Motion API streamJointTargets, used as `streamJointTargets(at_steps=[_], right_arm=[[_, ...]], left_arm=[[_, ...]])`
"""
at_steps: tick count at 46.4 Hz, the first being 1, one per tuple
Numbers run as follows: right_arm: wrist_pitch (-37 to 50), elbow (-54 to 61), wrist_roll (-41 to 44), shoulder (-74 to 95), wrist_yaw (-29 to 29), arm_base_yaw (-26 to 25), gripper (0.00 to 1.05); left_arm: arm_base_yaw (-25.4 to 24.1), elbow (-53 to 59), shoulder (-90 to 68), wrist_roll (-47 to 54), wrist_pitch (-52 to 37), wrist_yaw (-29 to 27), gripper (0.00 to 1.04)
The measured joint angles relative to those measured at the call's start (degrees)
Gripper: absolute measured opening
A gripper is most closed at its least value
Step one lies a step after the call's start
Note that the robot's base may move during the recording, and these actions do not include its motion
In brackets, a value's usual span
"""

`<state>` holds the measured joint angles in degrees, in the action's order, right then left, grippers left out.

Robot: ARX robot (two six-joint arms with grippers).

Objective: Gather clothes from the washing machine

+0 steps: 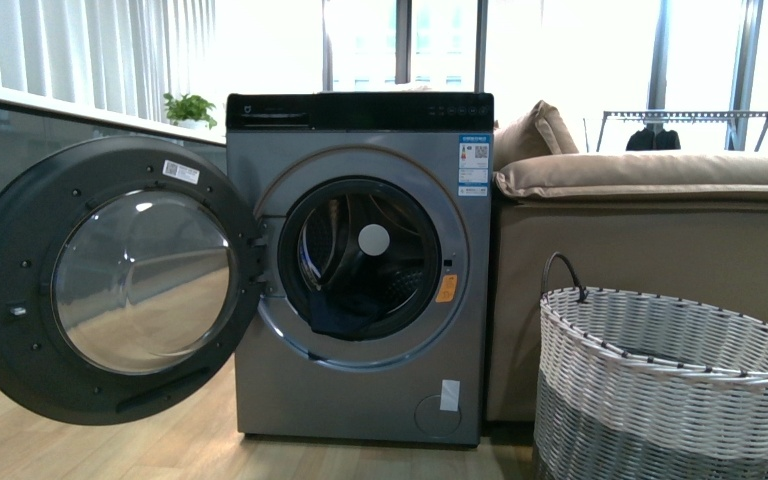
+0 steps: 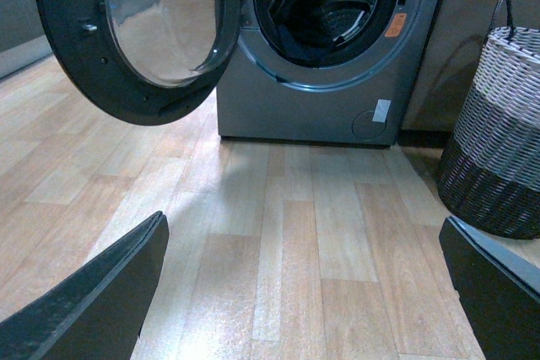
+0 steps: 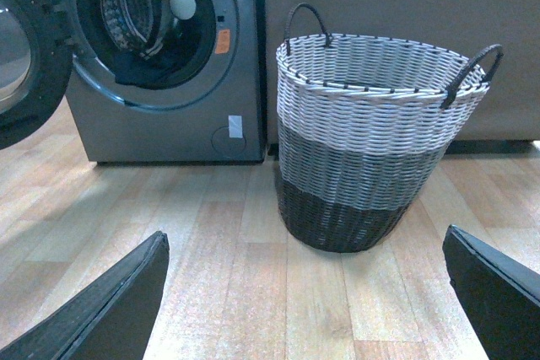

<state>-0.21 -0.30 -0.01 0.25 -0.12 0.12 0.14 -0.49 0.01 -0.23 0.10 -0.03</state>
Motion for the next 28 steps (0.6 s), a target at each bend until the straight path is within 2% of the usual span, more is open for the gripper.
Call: streamJointTargets(at_steps=[28], right_arm=[[0.0,0.0,0.0,0.0,0.0,0.0,0.97]], left_arm=[[0.0,0.0,0.0,0.0,0.0,0.0,0.98]])
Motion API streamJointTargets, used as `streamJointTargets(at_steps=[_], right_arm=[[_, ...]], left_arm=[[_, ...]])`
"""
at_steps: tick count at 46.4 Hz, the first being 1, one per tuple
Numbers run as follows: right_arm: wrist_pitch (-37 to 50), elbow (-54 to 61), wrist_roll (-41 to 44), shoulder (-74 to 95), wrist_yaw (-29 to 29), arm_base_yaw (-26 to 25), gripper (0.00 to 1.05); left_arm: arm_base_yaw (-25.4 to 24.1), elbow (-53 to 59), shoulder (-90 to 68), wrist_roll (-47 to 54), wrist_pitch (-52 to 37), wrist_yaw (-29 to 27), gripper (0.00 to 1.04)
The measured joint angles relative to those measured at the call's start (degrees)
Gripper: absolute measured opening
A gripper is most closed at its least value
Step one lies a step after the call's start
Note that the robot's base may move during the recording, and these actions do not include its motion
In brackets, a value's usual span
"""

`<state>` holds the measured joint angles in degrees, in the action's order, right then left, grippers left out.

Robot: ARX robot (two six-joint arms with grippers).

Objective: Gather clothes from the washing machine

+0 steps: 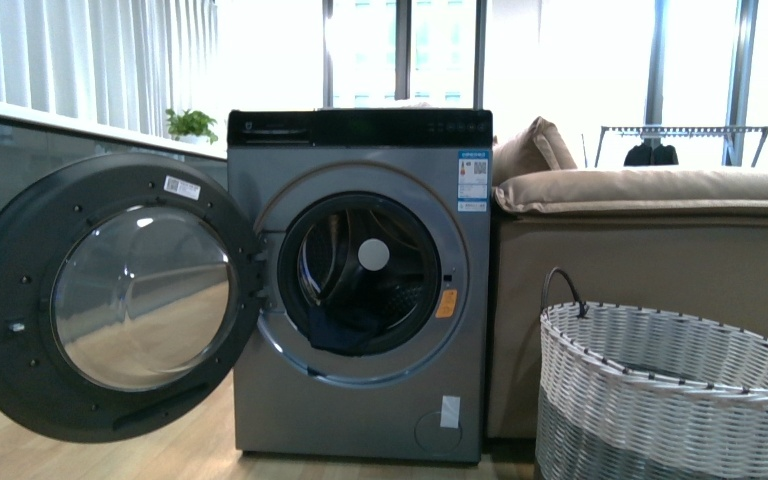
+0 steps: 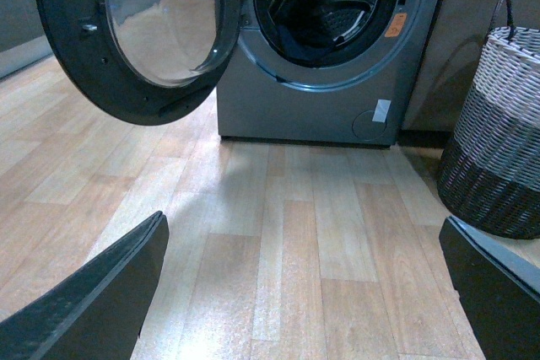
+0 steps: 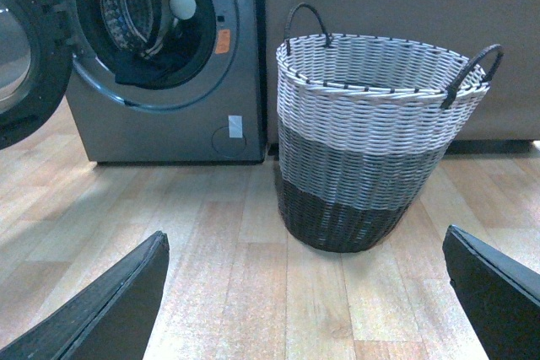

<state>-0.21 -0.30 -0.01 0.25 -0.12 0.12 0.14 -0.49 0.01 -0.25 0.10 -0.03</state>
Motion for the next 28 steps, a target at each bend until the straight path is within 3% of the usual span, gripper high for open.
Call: streamJointTargets(at_steps=[28], right_arm=[[0.0,0.0,0.0,0.0,0.0,0.0,0.97]], left_arm=[[0.0,0.0,0.0,0.0,0.0,0.0,0.98]])
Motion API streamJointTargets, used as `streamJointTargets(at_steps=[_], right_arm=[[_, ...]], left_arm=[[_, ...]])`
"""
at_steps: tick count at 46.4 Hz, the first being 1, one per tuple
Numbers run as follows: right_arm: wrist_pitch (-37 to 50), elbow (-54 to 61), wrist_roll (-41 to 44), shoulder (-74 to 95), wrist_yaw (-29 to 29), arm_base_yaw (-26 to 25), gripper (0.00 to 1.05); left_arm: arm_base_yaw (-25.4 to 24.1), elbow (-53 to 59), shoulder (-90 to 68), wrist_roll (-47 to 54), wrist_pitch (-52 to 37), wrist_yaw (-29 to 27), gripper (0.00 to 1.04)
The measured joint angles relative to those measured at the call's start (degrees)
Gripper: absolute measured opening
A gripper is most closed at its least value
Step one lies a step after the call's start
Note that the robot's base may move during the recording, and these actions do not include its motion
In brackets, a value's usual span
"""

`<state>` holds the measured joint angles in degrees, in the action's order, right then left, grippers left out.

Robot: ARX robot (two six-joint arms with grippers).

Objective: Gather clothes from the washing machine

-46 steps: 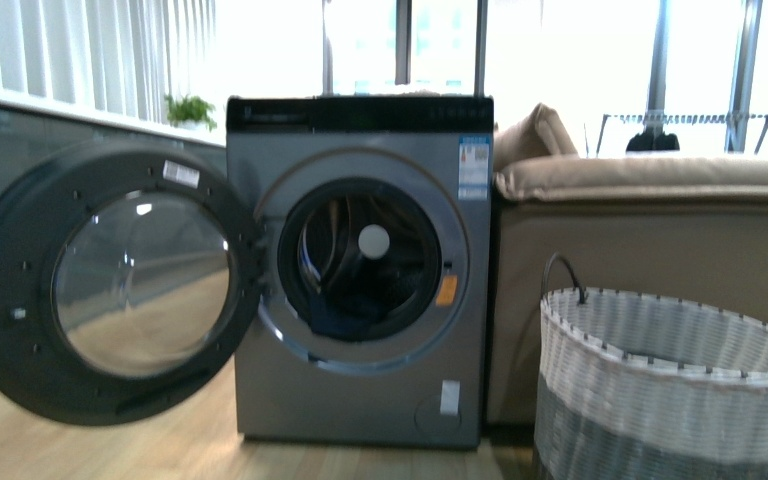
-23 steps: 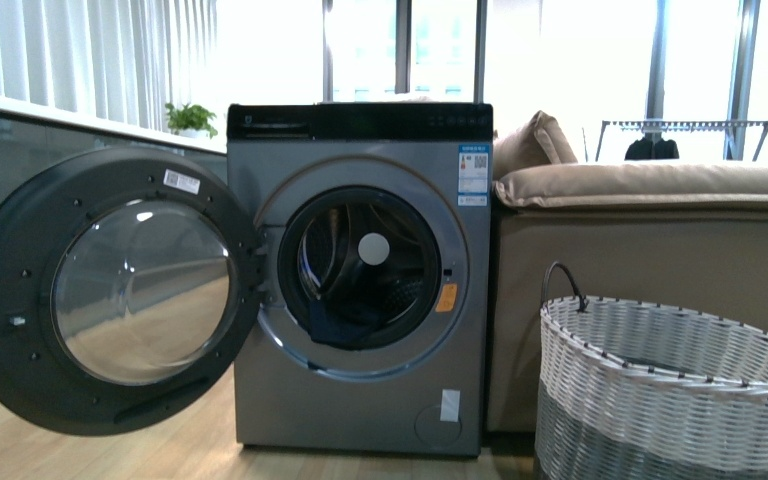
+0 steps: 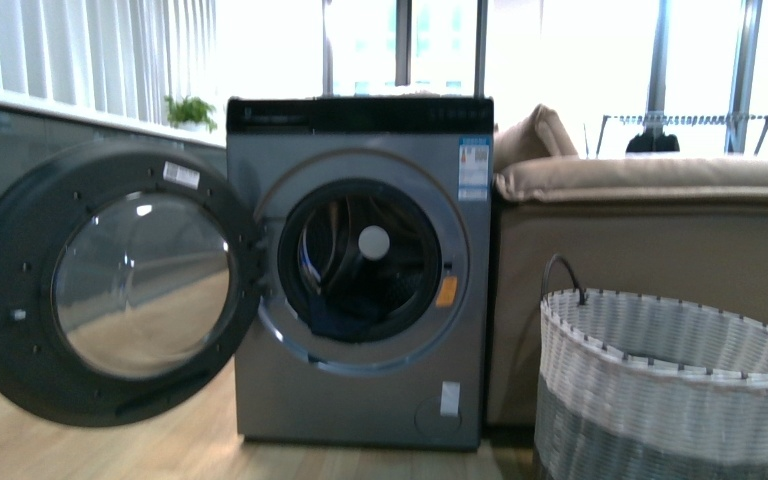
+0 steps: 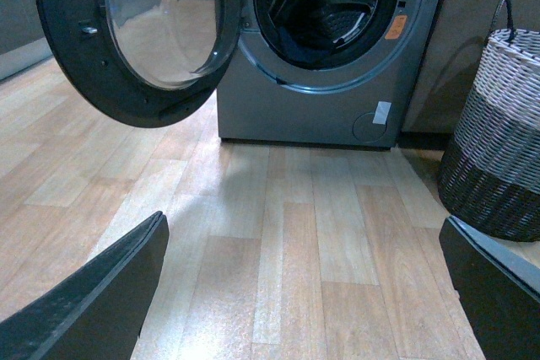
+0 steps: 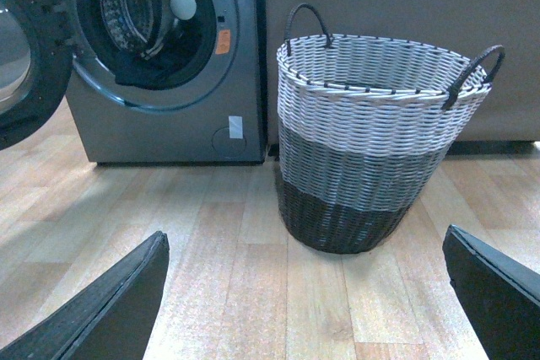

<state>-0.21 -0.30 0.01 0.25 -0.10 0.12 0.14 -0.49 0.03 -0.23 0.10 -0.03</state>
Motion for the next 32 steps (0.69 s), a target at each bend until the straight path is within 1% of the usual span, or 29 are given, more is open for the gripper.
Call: streamJointTargets(at_steps=[32], right_arm=[[0.1,0.0,0.0,0.0,0.1,0.0,0.97]], left_arm=[[0.0,0.0,-0.1,0.0,0.0,0.0,0.98]])
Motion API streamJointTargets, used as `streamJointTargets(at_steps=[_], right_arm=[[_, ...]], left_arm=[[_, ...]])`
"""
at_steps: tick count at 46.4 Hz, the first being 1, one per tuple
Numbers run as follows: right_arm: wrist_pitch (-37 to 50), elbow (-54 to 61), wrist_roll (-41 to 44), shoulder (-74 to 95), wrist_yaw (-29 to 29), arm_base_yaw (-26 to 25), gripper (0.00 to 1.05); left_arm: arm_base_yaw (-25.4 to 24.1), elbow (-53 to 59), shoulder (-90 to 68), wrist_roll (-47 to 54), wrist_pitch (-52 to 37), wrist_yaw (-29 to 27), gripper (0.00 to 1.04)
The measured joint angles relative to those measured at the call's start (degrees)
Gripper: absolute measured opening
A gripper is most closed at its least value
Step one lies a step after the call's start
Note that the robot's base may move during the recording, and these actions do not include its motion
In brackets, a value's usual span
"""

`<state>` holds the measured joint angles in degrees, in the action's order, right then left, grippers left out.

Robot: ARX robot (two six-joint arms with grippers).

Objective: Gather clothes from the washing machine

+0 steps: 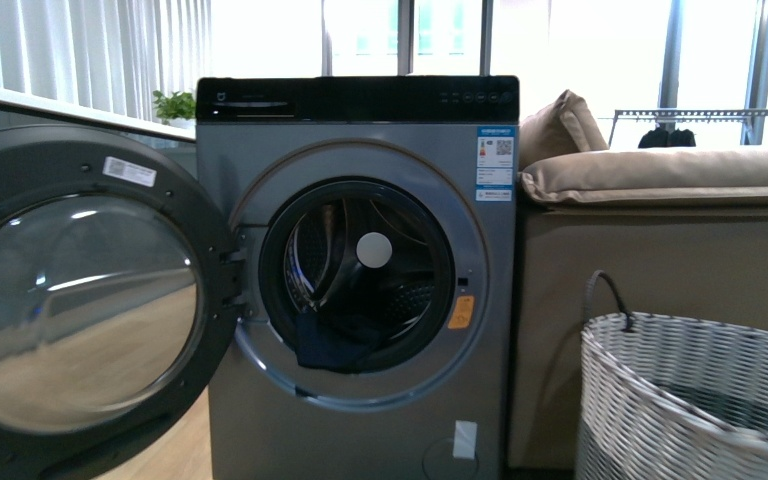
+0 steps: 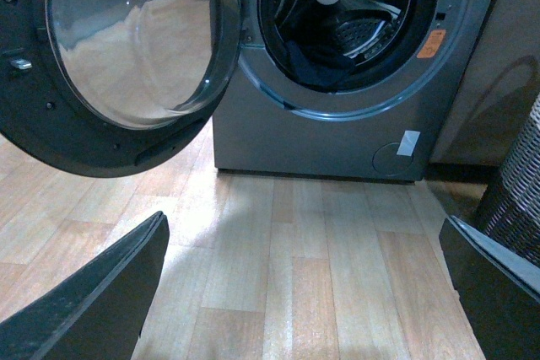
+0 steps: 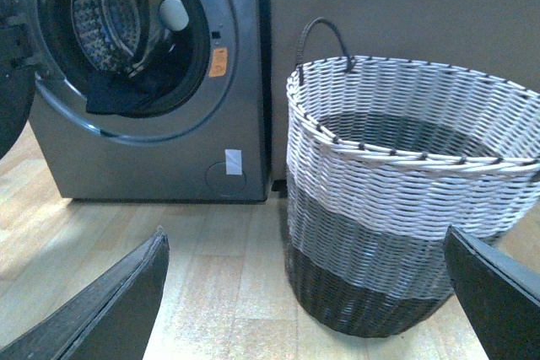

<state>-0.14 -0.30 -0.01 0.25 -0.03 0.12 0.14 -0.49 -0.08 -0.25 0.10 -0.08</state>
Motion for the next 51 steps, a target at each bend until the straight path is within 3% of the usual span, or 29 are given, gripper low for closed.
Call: streamJointTargets(at_steps=[51], right_arm=[[-0.1,0.0,0.0,0.0,-0.1,0.0,0.97]], left_arm=[[0.0,0.0,0.0,0.0,0.0,0.0,0.98]])
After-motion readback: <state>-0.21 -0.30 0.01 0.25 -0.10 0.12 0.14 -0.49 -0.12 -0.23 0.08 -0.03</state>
